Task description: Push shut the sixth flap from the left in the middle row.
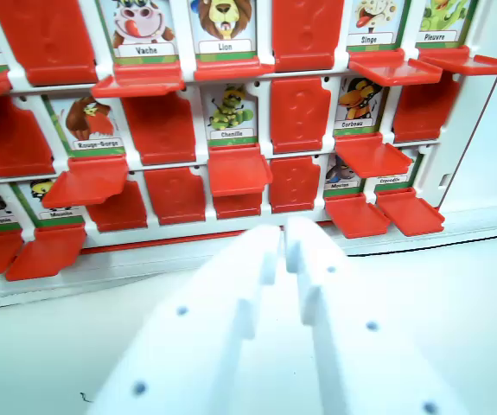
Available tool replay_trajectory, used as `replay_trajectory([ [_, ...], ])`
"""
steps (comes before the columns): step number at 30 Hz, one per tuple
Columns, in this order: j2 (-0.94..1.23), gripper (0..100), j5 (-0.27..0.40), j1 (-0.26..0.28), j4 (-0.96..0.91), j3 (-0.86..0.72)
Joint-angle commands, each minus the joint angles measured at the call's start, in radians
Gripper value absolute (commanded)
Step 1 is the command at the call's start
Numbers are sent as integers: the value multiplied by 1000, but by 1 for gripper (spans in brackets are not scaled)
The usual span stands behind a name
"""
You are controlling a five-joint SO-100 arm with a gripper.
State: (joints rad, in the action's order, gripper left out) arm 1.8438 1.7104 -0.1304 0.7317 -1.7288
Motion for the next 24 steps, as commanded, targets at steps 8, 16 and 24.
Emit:
replay_trajectory([
  [8, 275, 0, -29, 120, 140, 40],
  [16, 377, 0, -11, 117, 209, 35],
  [24, 397, 0, -23, 112, 245, 77],
])
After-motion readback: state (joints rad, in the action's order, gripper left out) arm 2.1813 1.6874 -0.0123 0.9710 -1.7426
